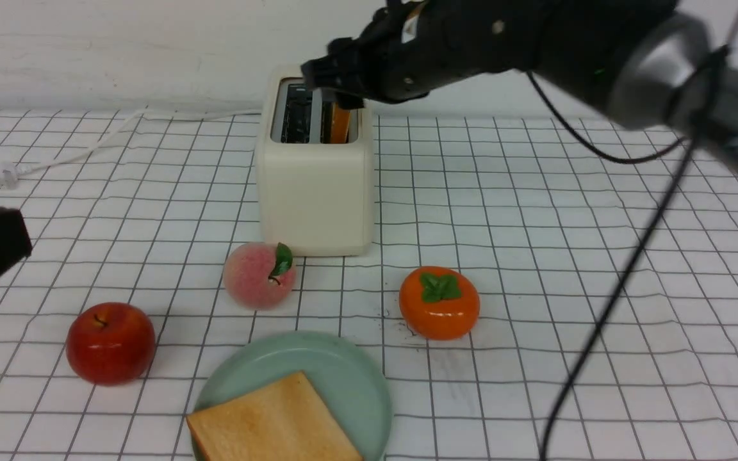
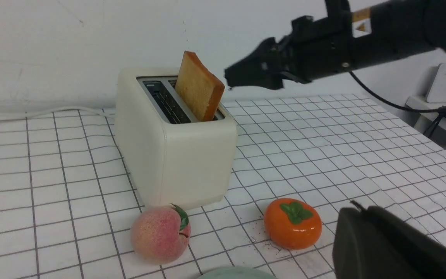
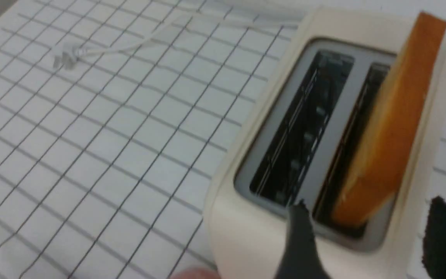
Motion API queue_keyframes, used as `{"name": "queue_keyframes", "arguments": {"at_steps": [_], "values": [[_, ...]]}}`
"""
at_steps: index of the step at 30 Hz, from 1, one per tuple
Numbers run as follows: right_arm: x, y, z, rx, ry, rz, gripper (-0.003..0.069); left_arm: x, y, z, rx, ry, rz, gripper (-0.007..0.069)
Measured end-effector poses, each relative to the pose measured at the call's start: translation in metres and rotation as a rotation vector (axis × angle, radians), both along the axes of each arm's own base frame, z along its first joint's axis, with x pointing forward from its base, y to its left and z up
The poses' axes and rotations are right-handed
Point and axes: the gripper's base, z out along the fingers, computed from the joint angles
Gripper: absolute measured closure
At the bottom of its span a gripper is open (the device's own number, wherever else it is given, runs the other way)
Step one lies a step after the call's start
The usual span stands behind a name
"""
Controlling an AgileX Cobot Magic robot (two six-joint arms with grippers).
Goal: Take toasted bread from bread machine on white checkered table place on plate.
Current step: 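Grasp the toast slice in the toaster and pull it up out of the slot with the right gripper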
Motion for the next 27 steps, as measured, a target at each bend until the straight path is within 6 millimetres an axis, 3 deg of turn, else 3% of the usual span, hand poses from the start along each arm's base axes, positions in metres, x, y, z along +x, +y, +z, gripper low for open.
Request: {"name": "queue_keyframes", "arguments": {"at_steps": [4, 11, 16, 23, 27], "values": [[0.024, 0.007, -0.022, -0.002, -0.055, -0.015, 0.011, 0.0, 0.0, 0.0, 0.0, 0.001, 0.0, 0.0638], [0.051, -0.003, -0.055, 0.052, -0.014, -0.098, 0.0136, 0.0, 0.0, 0.0, 0.001, 0.003, -0.001, 0.0638], [0.06, -0.003, -0.064, 0.098, -0.042, -0.114, 0.0246, 0.0, 0.0, 0.0, 0.002, 0.004, -0.002, 0.0638], [0.061, -0.003, -0.062, 0.077, -0.083, -0.109, 0.0439, 0.0, 0.0, 0.0, 0.002, 0.004, -0.002, 0.0638], [0.061, -0.004, -0.061, 0.085, -0.079, -0.113, 0.0512, 0.0, 0.0, 0.0, 0.002, 0.004, -0.002, 0.0638]]}}
